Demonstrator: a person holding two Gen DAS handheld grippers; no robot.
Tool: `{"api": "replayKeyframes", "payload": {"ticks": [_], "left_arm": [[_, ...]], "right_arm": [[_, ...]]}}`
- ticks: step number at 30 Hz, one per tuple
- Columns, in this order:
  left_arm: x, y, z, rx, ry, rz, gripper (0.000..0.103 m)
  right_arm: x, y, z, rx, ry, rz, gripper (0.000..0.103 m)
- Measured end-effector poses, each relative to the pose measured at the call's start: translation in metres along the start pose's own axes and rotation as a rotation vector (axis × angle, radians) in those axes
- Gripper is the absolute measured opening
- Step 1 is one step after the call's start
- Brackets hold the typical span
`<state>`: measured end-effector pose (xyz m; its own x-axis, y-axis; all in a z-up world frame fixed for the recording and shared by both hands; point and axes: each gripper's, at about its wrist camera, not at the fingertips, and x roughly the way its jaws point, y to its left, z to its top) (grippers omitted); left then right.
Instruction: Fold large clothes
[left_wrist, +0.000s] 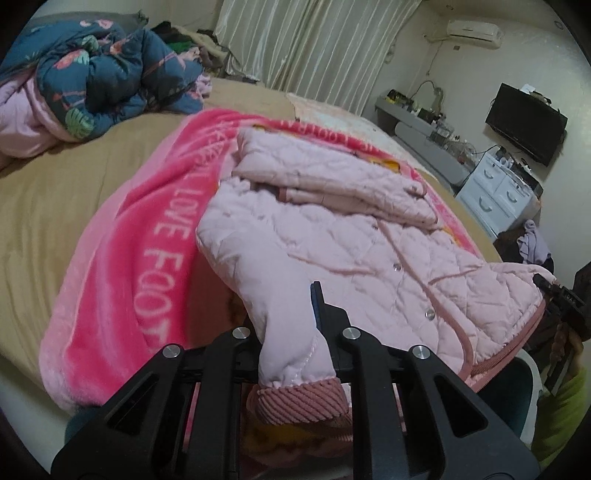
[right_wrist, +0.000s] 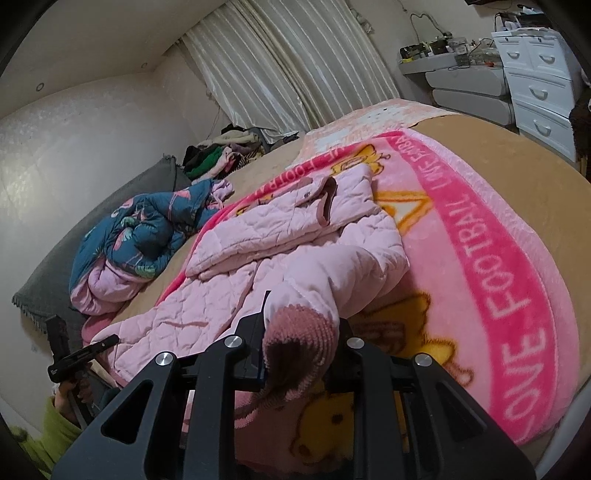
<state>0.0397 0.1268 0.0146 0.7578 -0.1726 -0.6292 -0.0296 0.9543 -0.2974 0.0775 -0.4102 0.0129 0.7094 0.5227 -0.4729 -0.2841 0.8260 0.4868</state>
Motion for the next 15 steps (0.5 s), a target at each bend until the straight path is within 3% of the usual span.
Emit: {"api": "replayKeyframes", "payload": {"ticks": [15], "left_arm": [[-0.003,-0.019,0.039,0.058,-0.098,0.015,0.008]], "right_arm": [[0.009,-0.002,0.022,0.038,-0.061,-0.014,0.019]]}}
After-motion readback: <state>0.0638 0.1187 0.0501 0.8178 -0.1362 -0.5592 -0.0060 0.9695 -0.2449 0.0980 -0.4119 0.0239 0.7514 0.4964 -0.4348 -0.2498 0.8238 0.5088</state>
